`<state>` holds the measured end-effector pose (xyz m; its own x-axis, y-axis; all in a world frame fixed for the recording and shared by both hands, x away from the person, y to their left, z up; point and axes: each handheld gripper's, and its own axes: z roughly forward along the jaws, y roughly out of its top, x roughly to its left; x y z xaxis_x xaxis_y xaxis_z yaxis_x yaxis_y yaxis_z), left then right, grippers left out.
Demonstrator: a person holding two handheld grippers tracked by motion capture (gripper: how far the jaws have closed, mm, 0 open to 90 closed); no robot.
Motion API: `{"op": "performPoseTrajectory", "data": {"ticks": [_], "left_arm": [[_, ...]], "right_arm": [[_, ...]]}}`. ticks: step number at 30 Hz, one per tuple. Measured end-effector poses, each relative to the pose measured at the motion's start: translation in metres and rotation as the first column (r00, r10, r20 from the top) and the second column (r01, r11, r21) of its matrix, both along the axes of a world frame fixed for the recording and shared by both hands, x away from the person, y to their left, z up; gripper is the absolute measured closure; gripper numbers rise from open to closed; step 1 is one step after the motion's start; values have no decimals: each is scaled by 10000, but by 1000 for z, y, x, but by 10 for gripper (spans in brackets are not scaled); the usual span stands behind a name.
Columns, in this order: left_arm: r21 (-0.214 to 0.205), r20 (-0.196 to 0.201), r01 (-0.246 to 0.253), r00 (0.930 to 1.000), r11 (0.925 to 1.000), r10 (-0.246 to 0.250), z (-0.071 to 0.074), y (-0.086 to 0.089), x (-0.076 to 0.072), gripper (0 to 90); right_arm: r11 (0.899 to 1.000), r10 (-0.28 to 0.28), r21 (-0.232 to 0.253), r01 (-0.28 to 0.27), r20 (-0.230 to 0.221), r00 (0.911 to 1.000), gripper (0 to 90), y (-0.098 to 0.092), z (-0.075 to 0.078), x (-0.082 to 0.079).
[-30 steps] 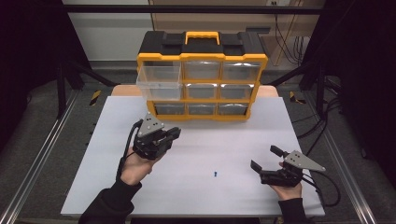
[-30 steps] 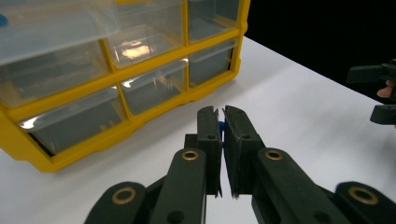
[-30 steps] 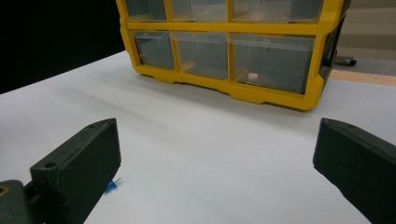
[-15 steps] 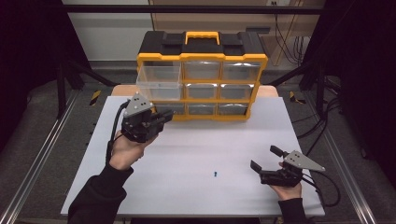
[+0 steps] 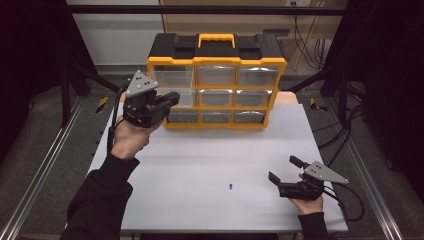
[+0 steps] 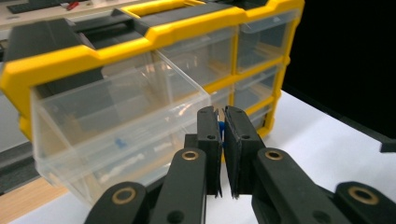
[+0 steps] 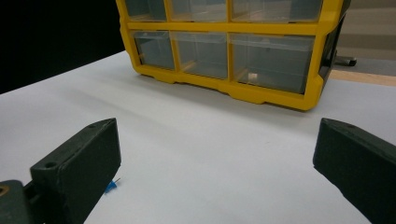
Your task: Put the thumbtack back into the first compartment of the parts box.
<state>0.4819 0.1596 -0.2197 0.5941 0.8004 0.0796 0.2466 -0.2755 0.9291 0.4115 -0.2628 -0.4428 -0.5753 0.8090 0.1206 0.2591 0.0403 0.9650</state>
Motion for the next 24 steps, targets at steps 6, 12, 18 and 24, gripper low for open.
{"op": "performPoseTrajectory", "data": {"ticks": [6,12,18,24], "left_arm": [[-42,210,-461,9987,9989,461,10,1,17,847],[174,304,-891,9956,9959,885,9,3,39,846],[438,-1,-1294,9916,9906,1295,-1,8,56,845],[636,-158,-1467,9889,9871,1480,-8,14,65,843]], "right_arm": [[10000,23,-35,-23,77,10000,14,0,0,1],[10000,17,-5,-17,25,10000,14,0,0,0],[10000,44,72,-44,78,10000,14,0,0,0],[10000,25,-22,-25,88,10000,14,0,0,1]]}}
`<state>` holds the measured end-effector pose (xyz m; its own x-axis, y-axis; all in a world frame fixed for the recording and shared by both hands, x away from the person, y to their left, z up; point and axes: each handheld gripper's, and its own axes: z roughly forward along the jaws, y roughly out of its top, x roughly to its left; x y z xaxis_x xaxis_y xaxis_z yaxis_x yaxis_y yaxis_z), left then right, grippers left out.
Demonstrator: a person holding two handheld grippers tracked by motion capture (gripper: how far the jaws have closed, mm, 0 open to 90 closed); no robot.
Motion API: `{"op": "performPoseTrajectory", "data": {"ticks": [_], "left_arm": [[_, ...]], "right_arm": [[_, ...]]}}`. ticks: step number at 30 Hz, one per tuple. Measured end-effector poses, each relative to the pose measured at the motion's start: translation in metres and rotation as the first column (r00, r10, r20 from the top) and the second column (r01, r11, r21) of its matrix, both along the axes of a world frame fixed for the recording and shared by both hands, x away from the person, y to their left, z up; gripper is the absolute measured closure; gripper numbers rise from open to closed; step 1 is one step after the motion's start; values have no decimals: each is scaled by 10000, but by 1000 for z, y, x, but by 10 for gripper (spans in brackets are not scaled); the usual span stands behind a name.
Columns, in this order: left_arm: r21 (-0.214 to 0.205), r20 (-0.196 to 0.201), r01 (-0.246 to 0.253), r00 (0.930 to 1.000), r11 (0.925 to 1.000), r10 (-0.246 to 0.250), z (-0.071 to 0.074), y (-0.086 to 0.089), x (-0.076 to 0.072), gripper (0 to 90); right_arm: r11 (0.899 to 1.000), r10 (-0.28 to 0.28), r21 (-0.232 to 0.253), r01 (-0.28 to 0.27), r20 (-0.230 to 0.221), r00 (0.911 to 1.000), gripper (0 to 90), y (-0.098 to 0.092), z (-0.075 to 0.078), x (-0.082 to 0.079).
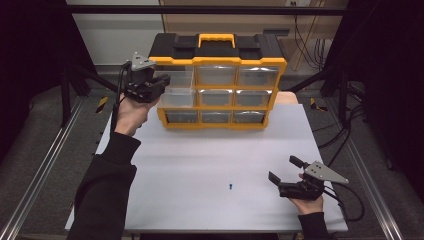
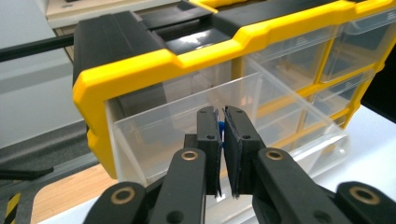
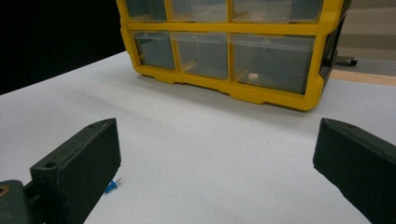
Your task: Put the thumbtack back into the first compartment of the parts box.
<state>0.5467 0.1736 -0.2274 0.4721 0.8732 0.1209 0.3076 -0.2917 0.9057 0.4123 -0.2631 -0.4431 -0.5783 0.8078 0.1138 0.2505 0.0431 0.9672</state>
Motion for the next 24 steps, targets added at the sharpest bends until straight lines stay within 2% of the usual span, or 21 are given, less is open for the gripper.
{"op": "performPoseTrajectory", "data": {"ticks": [2,4,6,7,8,10,11,14,17,20,24], "left_arm": [[93,-75,-79,9999,9999,80,-1,0,2,839],[-28,-97,-215,9997,9998,215,-2,-1,3,825],[78,-146,-325,9994,9994,326,-2,-1,3,795],[16,-296,-338,9990,9994,339,-2,-1,3,774],[-21,-275,-370,9989,9993,369,-1,-1,2,752],[-128,-172,-423,9990,9990,420,1,0,1,673],[-311,-114,-417,9991,9986,414,2,1,-1,621],[-691,300,-324,9990,9971,345,7,3,-11,460],[-1044,557,207,9983,9943,-150,8,3,-25,363],[-990,881,652,9945,9929,-565,1,-1,-38,261],[-1237,793,1210,9906,9849,-1118,-13,-6,-55,157]], "right_arm": [[9999,19,102,-19,-23,10000,14,0,0,0],[9999,3,118,-2,-33,10000,14,1,0,0],[9999,6,128,-6,-26,10000,14,1,0,0],[9999,16,111,-16,-27,10000,15,0,0,0],[9999,25,116,-25,-25,10000,15,0,0,0],[10000,-9,-22,9,-59,10000,15,-1,0,-1],[10000,19,-44,-19,-4,10000,14,-1,0,0],[10000,-1,-26,1,7,10000,14,-1,1,0],[9998,-6,219,7,-75,10000,14,0,1,-1],[9999,-73,94,73,-7,10000,14,-1,1,-1],[9999,-82,87,82,7,10000,14,-1,1,-1]]}}
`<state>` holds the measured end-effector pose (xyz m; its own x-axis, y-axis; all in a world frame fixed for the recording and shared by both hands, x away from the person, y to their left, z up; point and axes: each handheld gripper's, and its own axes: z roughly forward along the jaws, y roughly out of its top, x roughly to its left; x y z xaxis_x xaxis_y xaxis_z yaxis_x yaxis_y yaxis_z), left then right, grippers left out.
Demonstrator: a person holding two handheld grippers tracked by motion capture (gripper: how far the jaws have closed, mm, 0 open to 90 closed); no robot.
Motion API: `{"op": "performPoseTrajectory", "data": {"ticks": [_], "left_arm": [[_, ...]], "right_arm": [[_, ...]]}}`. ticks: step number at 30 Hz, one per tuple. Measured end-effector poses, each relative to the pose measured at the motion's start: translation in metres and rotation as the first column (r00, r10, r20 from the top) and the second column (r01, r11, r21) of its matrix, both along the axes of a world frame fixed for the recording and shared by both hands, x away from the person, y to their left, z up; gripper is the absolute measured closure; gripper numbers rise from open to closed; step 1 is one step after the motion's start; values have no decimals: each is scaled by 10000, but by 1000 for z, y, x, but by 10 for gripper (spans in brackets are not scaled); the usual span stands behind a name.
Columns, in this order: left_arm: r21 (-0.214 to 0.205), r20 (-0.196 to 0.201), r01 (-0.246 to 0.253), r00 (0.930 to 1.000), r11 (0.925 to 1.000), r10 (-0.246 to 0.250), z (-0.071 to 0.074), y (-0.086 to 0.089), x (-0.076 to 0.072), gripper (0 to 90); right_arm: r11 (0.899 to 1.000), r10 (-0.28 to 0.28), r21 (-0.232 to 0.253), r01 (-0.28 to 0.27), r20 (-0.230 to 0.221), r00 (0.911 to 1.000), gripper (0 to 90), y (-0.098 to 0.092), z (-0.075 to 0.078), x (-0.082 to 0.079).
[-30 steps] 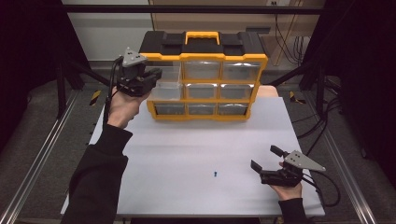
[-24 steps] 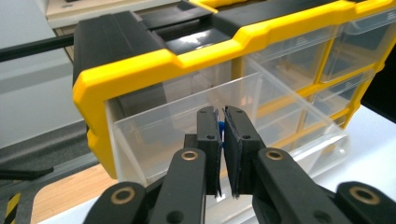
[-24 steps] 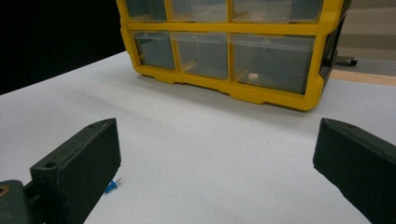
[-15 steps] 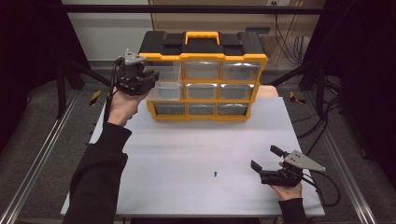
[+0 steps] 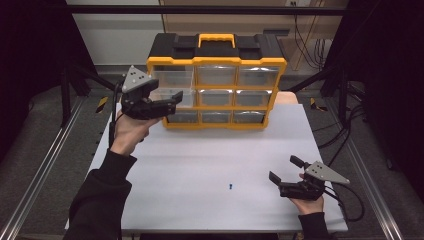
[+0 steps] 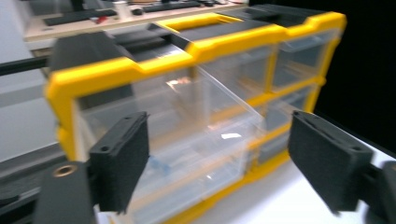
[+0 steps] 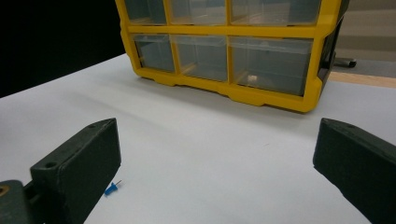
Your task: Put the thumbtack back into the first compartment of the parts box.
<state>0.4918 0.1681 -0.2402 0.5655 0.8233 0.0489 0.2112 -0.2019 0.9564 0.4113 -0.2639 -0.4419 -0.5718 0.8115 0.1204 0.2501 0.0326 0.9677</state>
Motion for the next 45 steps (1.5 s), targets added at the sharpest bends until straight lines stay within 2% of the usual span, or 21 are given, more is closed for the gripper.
{"op": "performPoseTrajectory", "data": {"ticks": [2,3,9,11,12,15,19,20,23,26,28,30,31,36,38,42,45], "left_arm": [[-95,117,253,9996,9996,-252,-11,-2,-8,131],[-79,-41,406,9992,9991,-406,-17,-4,-12,114],[-5,-165,877,9960,9961,-877,-54,-14,-31,46],[-27,-320,1037,9941,9946,-1038,-69,-17,-37,42],[-32,-354,1116,9931,9938,-1116,-74,-18,-38,38],[-55,-571,1216,9909,9926,-1217,-92,-23,-43,36],[-66,-904,1361,9866,9907,-1361,-113,-33,-48,36],[-37,-996,1407,9851,9900,-1404,-118,-37,-49,36],[183,-1160,1476,9827,9889,-1445,-132,-48,-52,36],[306,-1449,1673,9762,9854,-1612,-145,-60,-55,38],[383,-1662,1788,9713,9831,-1702,-154,-68,-57,40],[465,-1862,1919,9658,9803,-1802,-162,-75,-59,40],[502,-1967,2008,9624,9784,-1874,-166,-78,-59,40],[593,-2447,2186,9491,9740,-1981,-181,-92,-62,45],[570,-2649,2222,9433,9733,-1999,-186,-97,-62,53],[623,-3079,2223,9316,9730,-1932,-198,-106,-62,81],[787,-3293,2169,9269,9730,-1800,-206,-114,-62,111]], "right_arm": [[10000,-2,0,2,14,10000,14,0,0,0],[10000,14,12,-14,-4,10000,15,0,0,0],[9999,60,115,-59,-71,10000,14,1,0,-1],[10000,14,-52,-14,0,10000,14,0,0,0],[9999,52,120,-51,-84,10000,14,1,0,-1],[9999,62,-85,-62,-81,9999,14,0,0,-1],[10000,50,-67,-50,-80,10000,14,0,0,-1],[9999,61,92,-60,-56,10000,14,1,0,-1],[10000,-4,-35,4,-8,10000,14,0,0,0],[10000,6,-53,-6,-5,10000,14,0,0,0],[9999,29,107,-28,-70,10000,15,1,0,-1],[10000,16,-32,-16,-33,10000,14,0,0,0],[9999,30,103,-29,-70,10000,14,1,0,-1],[10000,23,-75,-23,33,10000,14,0,0,0],[10000,63,77,-63,-38,10000,14,1,0,-1],[9999,83,-83,-83,-38,10000,14,0,0,0],[9999,70,113,-69,-85,9999,14,1,0,0]]}}
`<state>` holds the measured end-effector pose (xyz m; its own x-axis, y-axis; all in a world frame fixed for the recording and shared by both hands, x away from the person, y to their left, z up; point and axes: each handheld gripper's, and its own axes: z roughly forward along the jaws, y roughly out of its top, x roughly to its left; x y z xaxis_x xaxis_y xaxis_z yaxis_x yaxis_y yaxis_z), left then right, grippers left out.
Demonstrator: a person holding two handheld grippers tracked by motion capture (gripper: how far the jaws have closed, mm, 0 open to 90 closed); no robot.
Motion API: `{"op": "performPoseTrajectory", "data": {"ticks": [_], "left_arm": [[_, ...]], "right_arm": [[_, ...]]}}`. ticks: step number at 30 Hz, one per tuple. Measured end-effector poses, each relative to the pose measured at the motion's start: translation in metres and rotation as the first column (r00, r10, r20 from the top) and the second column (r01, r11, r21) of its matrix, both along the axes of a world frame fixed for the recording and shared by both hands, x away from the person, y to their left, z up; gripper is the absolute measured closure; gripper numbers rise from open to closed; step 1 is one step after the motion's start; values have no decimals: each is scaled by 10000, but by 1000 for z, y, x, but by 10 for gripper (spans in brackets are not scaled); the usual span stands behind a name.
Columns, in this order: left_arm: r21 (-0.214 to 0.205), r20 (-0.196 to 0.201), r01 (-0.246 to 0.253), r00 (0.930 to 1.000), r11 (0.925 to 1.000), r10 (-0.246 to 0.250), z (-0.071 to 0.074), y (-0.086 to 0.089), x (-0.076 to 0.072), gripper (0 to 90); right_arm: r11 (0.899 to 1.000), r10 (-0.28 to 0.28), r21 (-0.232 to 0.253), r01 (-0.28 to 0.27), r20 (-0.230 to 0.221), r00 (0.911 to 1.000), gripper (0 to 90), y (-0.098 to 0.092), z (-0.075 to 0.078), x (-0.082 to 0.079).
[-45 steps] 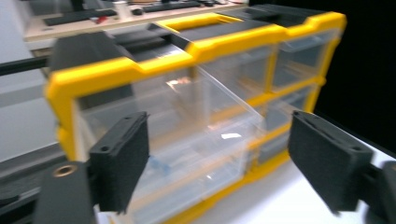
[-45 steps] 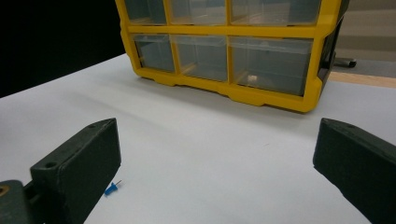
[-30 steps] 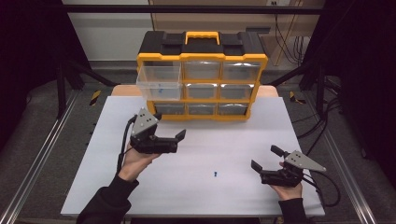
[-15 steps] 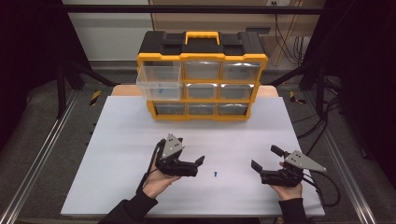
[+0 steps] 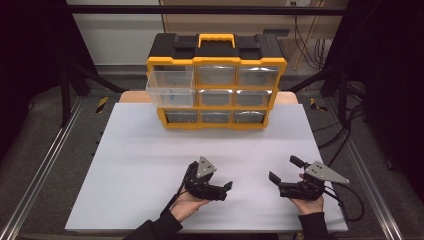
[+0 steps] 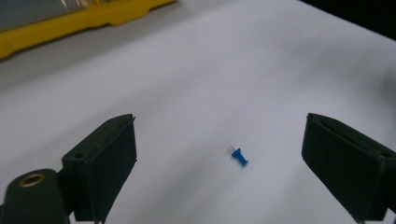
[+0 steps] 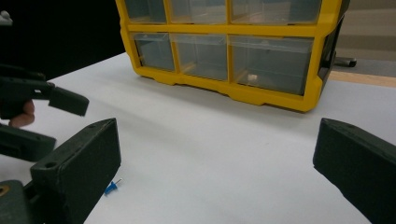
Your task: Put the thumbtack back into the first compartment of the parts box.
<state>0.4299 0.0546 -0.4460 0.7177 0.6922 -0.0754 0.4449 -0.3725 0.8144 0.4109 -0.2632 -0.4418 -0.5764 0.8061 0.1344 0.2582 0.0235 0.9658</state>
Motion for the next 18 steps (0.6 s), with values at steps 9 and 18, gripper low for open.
{"op": "performPoseTrajectory", "data": {"ticks": [9,18], "left_arm": [[306,-646,-152,9978,9994,171,-17,-15,1,322],[832,-907,-219,9954,9963,294,-29,-29,0,514]], "right_arm": [[9999,-57,-127,59,164,9998,14,-2,0,1],[9999,-56,-114,57,144,9999,15,-2,1,1]]}}
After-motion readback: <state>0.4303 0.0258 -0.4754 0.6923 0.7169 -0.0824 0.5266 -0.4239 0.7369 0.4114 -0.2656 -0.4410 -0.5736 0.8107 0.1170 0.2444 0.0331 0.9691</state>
